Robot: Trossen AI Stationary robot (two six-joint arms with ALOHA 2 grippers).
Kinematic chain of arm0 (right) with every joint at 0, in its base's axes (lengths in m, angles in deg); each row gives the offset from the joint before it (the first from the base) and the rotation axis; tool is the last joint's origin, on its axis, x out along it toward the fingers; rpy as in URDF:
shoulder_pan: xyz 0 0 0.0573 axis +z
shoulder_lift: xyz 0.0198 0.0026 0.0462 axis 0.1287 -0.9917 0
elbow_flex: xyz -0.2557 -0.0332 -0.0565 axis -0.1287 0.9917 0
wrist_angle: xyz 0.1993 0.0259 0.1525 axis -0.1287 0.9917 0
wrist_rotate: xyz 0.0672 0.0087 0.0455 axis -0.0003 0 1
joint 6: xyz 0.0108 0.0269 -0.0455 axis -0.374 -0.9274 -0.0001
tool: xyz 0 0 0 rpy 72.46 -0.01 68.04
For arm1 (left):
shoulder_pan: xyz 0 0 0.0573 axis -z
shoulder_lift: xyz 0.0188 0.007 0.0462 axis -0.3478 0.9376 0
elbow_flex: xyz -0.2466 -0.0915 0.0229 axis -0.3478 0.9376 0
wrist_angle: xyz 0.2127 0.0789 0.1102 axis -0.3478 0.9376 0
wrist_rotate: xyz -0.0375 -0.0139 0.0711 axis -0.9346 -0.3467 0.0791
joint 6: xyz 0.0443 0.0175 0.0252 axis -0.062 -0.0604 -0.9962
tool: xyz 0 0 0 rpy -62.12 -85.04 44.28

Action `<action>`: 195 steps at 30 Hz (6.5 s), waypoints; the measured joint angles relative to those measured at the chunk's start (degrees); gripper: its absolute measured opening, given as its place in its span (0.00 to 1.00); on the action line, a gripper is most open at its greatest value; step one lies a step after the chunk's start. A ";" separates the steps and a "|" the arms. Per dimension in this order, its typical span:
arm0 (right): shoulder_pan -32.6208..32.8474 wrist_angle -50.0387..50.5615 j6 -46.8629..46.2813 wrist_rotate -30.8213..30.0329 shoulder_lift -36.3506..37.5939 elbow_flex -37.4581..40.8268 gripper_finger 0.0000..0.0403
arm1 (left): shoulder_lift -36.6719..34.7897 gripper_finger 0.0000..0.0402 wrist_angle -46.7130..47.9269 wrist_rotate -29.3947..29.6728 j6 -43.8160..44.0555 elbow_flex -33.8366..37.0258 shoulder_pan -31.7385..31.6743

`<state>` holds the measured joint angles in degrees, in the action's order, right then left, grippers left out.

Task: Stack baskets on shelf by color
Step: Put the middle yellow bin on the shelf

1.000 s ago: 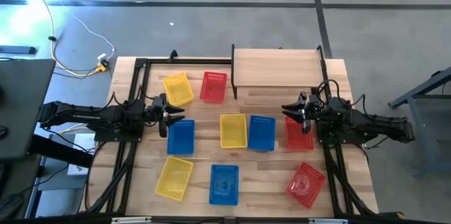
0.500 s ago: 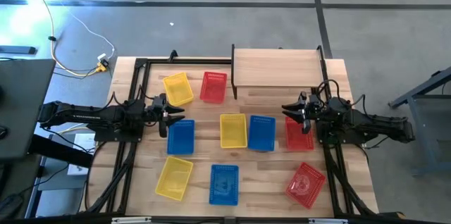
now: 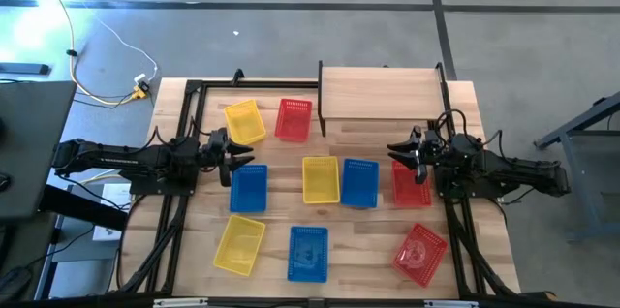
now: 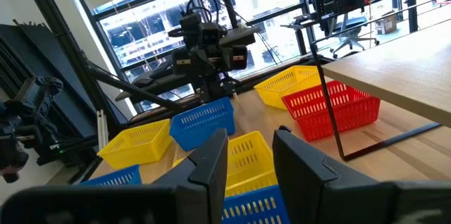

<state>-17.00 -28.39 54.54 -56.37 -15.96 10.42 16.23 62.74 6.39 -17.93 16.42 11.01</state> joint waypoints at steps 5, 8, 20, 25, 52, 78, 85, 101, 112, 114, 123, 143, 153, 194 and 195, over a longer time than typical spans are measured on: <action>0.01 0.00 -0.02 0.02 -0.01 0.00 0.25 | 0.00 0.36 -0.12 3.05 10.39 -0.01 0.00; 0.01 0.00 -0.02 0.01 0.00 0.00 0.25 | 0.00 0.36 -1.57 5.32 21.83 0.00 0.00; 0.01 0.00 -0.02 0.02 0.00 0.00 0.25 | 0.23 0.36 -14.06 13.54 38.82 -4.26 0.00; 0.01 0.00 -0.02 0.02 -0.02 0.00 0.25 | 2.99 0.36 -11.51 17.41 33.84 -11.97 0.00; 0.02 0.01 0.23 -0.21 0.00 0.00 0.25 | 41.16 0.26 8.11 15.20 40.95 -43.87 0.02; 0.01 0.00 -10.53 0.26 0.00 0.00 0.25 | 62.45 0.26 6.67 6.56 59.97 -45.81 7.13; 0.02 0.00 -10.56 0.26 0.00 0.00 0.25 | 64.61 0.26 8.49 5.22 62.05 -45.81 7.98; 0.00 0.00 -10.58 0.24 0.00 0.00 0.25 | 65.31 0.26 20.12 -2.73 57.33 -55.59 4.38; 0.01 0.00 -10.58 0.24 0.00 0.00 0.25 | 65.50 0.26 38.76 2.93 53.50 -64.64 4.10; 0.02 0.00 -10.58 0.24 0.00 0.00 0.25 | 66.61 0.26 38.48 3.31 53.85 -64.72 4.27; 0.00 0.00 -10.58 -0.02 -0.09 0.00 0.25 | 74.34 0.26 38.59 1.03 56.04 -64.63 4.67; 0.00 0.00 -10.58 -0.09 -0.09 0.00 0.25 | 77.73 0.26 37.77 1.33 55.99 -64.63 4.67; 0.02 0.00 -10.60 0.13 -0.09 0.00 0.25 | 81.74 0.26 36.17 -0.86 56.53 -64.59 4.68; 0.02 0.02 -10.62 0.02 -0.11 0.00 0.25 | 68.97 0.01 26.18 3.01 52.74 -64.68 -0.29; 0.01 0.02 -10.62 0.02 -0.09 0.00 0.25 | 68.00 0.01 25.46 3.18 52.05 -64.70 -0.83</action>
<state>-16.99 -28.37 43.92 -56.35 -16.06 10.42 84.24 88.19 9.57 34.12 -48.27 10.18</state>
